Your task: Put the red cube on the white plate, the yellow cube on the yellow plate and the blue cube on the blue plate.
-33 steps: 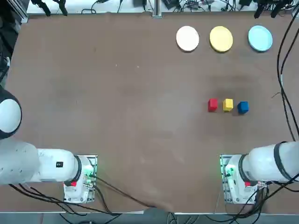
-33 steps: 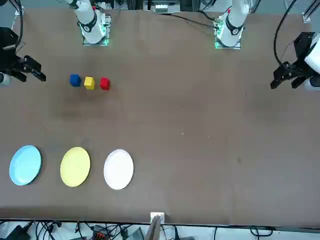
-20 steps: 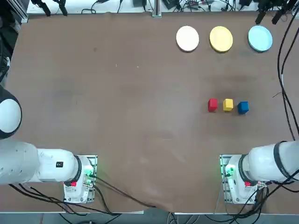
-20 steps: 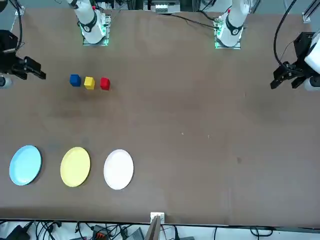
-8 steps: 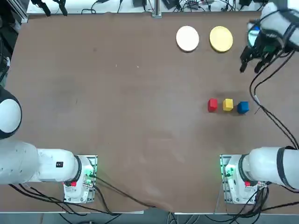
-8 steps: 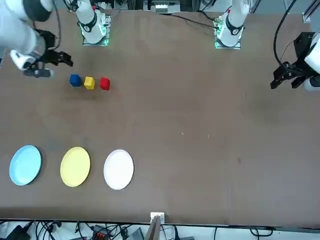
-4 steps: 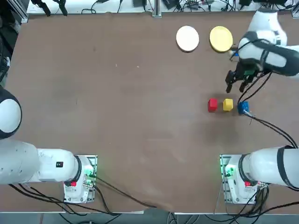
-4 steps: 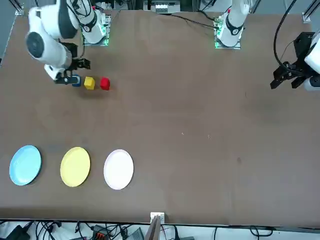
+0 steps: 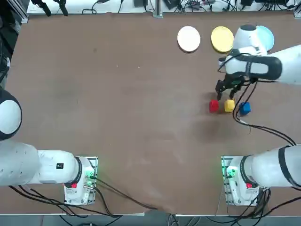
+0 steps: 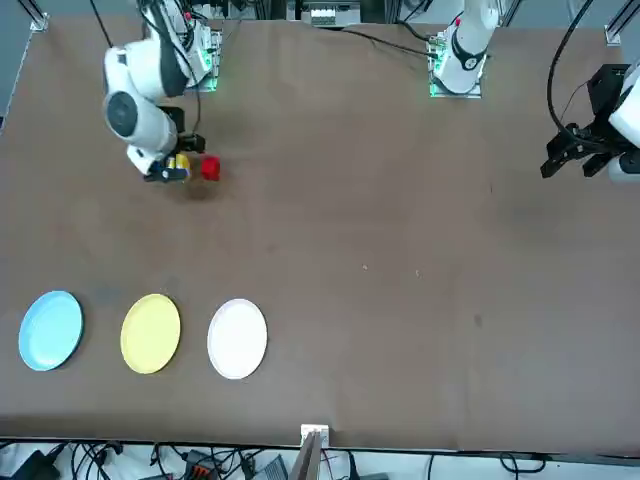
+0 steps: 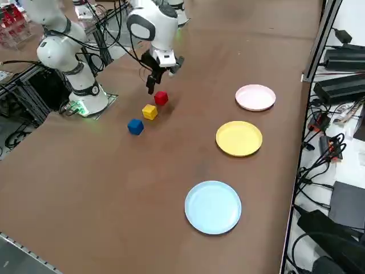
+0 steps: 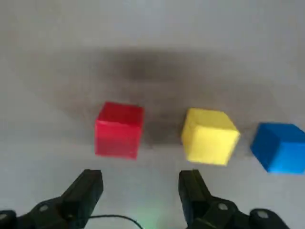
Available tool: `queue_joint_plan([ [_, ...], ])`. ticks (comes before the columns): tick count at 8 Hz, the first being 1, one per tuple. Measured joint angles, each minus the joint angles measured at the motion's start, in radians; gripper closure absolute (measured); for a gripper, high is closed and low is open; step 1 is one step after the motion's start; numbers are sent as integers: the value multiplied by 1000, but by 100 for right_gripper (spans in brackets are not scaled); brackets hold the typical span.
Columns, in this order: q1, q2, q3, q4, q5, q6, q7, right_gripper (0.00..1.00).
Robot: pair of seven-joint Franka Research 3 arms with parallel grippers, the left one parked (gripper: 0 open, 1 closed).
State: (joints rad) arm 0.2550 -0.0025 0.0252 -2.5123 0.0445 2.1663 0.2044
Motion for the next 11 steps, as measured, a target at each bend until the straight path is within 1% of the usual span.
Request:
queue_joint_plan([
  [1, 24, 45, 0, 0, 0, 58, 36, 3],
  [2, 32, 78, 0, 0, 0, 103, 56, 3],
  [4, 32, 113, -1, -27, 0, 199, 68, 3],
  [5, 33, 116, -1, -53, 3, 247, 73, 3],
  [6, 35, 115, -1, -72, 3, 272, 88, 3],
  [9, 46, 115, -1, -91, 3, 280, 111, 4],
  [11, 49, 115, -1, -98, 3, 282, 113, 9],
])
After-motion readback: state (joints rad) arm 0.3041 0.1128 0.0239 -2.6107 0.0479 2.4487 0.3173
